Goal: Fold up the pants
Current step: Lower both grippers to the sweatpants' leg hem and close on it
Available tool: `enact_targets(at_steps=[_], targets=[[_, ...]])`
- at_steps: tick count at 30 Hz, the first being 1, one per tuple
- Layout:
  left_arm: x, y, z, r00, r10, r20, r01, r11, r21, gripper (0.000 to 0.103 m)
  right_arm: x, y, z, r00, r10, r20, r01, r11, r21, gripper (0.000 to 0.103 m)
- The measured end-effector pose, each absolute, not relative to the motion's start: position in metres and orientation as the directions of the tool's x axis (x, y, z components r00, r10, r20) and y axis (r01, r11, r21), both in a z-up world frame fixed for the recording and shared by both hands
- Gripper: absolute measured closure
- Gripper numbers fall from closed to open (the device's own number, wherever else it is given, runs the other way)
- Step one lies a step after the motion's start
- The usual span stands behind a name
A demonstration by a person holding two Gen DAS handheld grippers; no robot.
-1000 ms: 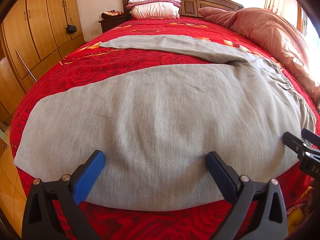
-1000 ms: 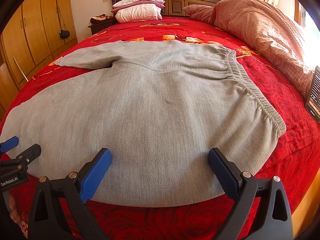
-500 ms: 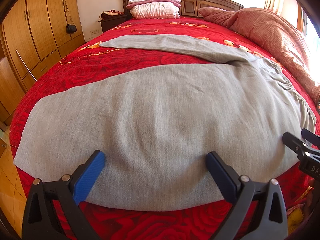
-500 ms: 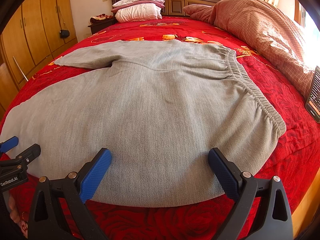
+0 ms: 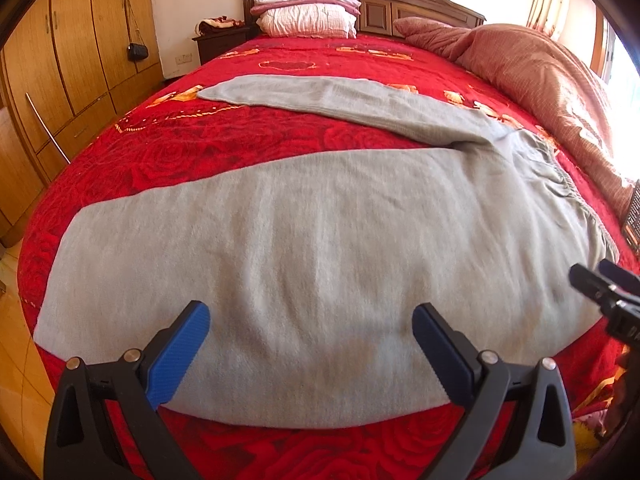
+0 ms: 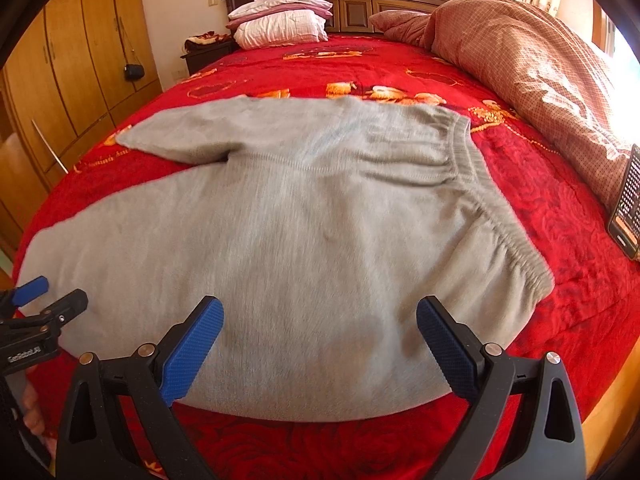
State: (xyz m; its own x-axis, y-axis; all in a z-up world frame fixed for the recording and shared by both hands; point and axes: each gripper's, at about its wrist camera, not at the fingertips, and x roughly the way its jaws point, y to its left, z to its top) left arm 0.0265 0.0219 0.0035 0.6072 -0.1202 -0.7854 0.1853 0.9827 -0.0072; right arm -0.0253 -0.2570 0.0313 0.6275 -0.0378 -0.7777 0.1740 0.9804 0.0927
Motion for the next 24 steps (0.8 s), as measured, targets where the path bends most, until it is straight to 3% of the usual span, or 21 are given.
enact_targets(at_steps=[24], targets=[[0.203, -0.034, 0.067, 0.591, -0.164, -0.79, 0.317, 0.948, 0.04, 0.0, 0.115, -0.352, 0.067, 0.506, 0.033, -0.862, 0.145, 0.982, 0.123, 0.004]])
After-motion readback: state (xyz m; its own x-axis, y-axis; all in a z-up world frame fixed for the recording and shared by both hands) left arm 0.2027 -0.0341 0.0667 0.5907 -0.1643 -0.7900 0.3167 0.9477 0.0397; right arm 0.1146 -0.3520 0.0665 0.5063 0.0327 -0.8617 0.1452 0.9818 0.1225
